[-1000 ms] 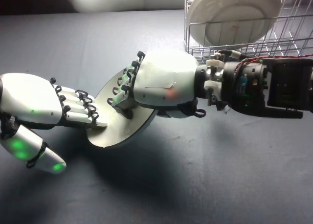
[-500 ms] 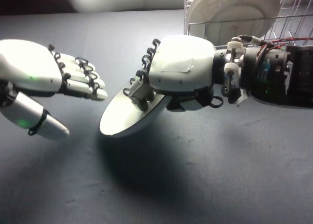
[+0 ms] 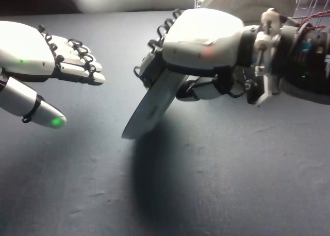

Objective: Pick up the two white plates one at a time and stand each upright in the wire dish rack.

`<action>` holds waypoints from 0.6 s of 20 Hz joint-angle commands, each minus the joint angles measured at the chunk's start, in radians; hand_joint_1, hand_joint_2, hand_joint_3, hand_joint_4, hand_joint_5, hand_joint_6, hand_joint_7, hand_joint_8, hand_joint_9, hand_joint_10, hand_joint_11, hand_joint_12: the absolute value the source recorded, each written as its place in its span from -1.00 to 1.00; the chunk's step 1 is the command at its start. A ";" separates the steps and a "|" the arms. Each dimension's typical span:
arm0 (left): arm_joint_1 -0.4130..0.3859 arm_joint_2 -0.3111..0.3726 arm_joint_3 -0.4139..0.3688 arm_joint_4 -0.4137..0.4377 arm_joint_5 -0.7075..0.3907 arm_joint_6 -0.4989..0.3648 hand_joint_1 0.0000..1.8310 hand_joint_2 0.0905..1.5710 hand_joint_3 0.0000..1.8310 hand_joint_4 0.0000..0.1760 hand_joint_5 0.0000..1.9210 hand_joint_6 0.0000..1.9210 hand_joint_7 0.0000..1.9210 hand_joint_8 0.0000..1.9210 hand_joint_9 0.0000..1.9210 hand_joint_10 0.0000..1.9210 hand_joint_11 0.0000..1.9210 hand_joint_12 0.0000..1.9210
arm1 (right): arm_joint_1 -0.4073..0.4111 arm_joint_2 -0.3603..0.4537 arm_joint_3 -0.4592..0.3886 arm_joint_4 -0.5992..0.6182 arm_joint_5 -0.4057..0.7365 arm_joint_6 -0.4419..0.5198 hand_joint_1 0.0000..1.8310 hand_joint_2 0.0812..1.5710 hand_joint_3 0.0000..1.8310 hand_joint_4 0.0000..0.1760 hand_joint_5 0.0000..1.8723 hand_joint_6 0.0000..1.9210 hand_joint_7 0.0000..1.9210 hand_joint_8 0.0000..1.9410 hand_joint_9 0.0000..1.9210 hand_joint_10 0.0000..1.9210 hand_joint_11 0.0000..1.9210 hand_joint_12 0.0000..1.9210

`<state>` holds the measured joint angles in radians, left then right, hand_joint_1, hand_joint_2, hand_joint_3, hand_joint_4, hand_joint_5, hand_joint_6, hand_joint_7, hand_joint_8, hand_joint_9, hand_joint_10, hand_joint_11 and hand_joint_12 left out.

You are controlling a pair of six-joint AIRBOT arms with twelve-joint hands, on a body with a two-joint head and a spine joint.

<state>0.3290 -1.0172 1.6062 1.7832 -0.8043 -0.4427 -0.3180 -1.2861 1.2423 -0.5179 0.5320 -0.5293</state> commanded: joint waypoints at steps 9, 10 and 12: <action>-0.015 0.021 0.015 -0.052 -0.009 0.000 -1.00 0.53 -1.00 -1.00 -0.93 -0.99 -0.97 -0.99 -1.00 -1.00 -1.00 -1.00 | 0.106 0.152 -0.156 0.185 0.091 0.051 0.63 0.33 -1.00 -1.00 0.02 -0.05 0.05 -0.17 0.10 -0.13 -0.03 0.46; -0.014 0.021 0.014 -0.052 -0.012 0.000 -1.00 0.52 -1.00 -1.00 -0.93 -0.99 -0.96 -0.99 -0.99 -1.00 -0.98 -0.99 | 0.121 0.173 -0.176 0.240 0.067 0.052 0.63 0.33 -1.00 -1.00 0.01 -0.03 0.03 -0.15 0.10 -0.12 -0.04 0.47; -0.011 0.024 0.009 -0.052 -0.016 0.000 -1.00 0.54 -1.00 -1.00 -0.94 -1.00 -0.99 -1.00 -1.00 -1.00 -1.00 -1.00 | 0.148 0.202 -0.202 0.327 0.033 0.052 0.63 0.33 -1.00 -1.00 0.01 -0.02 0.04 -0.17 0.09 -0.12 -0.05 0.47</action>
<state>0.3271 -1.0019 1.6173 1.7844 -0.8162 -0.4423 -0.1867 -1.0840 1.0401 -0.2073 0.4324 -0.4873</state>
